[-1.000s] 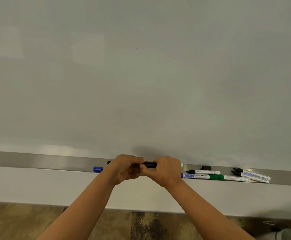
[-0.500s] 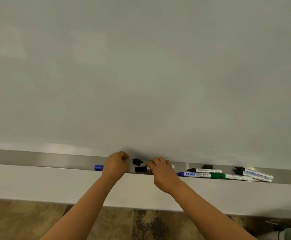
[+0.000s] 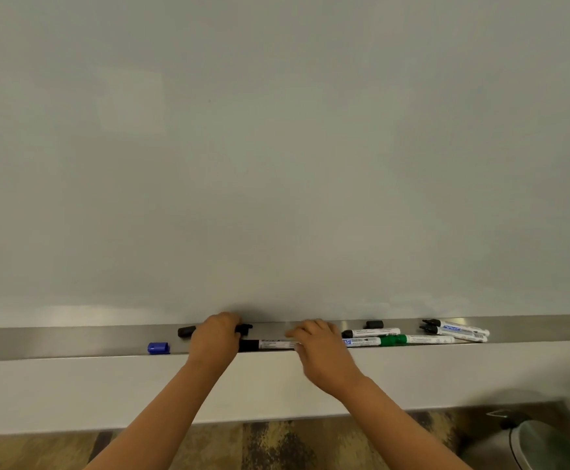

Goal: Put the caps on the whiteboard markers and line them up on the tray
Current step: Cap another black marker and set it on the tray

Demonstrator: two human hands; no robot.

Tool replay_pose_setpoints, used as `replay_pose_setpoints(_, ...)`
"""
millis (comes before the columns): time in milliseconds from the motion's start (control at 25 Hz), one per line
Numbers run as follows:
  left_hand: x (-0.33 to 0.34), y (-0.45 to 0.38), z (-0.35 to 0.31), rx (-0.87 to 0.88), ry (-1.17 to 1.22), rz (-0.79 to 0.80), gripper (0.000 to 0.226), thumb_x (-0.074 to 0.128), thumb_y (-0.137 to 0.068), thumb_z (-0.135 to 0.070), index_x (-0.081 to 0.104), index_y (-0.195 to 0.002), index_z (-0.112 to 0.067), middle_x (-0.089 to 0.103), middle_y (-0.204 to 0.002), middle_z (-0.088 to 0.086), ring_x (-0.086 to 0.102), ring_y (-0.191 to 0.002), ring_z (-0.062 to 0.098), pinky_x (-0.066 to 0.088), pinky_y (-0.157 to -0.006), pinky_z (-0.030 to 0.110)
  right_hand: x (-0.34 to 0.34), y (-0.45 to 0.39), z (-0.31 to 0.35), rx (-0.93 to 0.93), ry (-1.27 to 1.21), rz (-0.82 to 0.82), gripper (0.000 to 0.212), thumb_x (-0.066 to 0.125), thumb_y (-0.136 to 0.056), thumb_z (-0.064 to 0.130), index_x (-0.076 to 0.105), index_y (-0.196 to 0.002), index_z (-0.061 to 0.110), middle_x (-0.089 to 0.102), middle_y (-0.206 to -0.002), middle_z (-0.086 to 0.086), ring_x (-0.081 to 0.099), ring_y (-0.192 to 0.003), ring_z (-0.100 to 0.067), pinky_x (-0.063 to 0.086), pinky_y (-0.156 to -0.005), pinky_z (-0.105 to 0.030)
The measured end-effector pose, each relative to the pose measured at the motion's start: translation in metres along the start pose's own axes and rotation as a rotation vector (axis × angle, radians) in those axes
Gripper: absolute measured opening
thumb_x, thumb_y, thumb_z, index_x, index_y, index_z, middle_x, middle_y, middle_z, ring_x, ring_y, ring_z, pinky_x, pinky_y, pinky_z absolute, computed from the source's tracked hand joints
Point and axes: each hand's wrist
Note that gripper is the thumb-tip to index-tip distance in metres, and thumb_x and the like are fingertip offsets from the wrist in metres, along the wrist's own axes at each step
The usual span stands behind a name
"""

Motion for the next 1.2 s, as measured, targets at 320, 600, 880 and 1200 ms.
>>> replay_pose_setpoints(320,0.002,-0.006,-0.006,0.009,-0.129,-0.001,0.017,0.052,-0.089,-0.023,0.065,-0.094,-0.014,0.068,-0.091,0.004,0.064,-0.083,0.021,0.042,-0.062,0.026,-0.046,0.015,-0.084,0.391,0.183,0.014,0.033,0.045,-0.088,0.008,0.063,-0.110,0.025,0.062,-0.117,0.002,0.048,-0.112,-0.022,0.038,-0.092,-0.037)
replay_pose_setpoints(600,0.001,-0.005,-0.011,0.027,-0.142,-0.025,0.020,0.051,-0.090,-0.026,0.064,-0.094,-0.011,0.067,-0.093,0.006,0.064,-0.086,0.023,0.044,-0.064,0.029,-0.049,0.005,-0.095,0.309,0.337,0.131,0.031,0.047,-0.090,0.016,0.062,-0.114,0.029,0.065,-0.115,0.004,0.047,-0.111,-0.024,0.037,-0.092,-0.038)
replay_pose_setpoints(880,0.004,0.009,-0.014,0.129,-0.088,-0.132,0.024,0.043,-0.095,-0.027,0.062,-0.101,-0.014,0.064,-0.103,0.003,0.062,-0.089,0.022,0.037,-0.060,0.027,-0.042,0.015,-0.089,0.280,0.325,-0.014,0.031,0.047,-0.089,0.010,0.060,-0.112,0.025,0.067,-0.110,0.004,0.048,-0.111,-0.023,0.033,-0.091,-0.034)
replay_pose_setpoints(1200,-0.012,0.017,-0.034,0.274,0.420,-0.167,0.020,0.058,-0.088,-0.016,0.066,-0.107,-0.017,0.070,-0.098,0.002,0.056,-0.078,0.010,0.034,-0.061,0.006,-0.044,0.012,-0.011,-0.005,-0.018,-0.323,0.031,0.065,-0.077,-0.004,0.064,-0.104,0.010,0.070,-0.096,-0.010,0.066,-0.083,-0.027,0.055,-0.072,-0.038)
Point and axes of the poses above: each hand's wrist, its own y-axis away from the middle knuckle, its own x-axis out of the palm, z = x × y
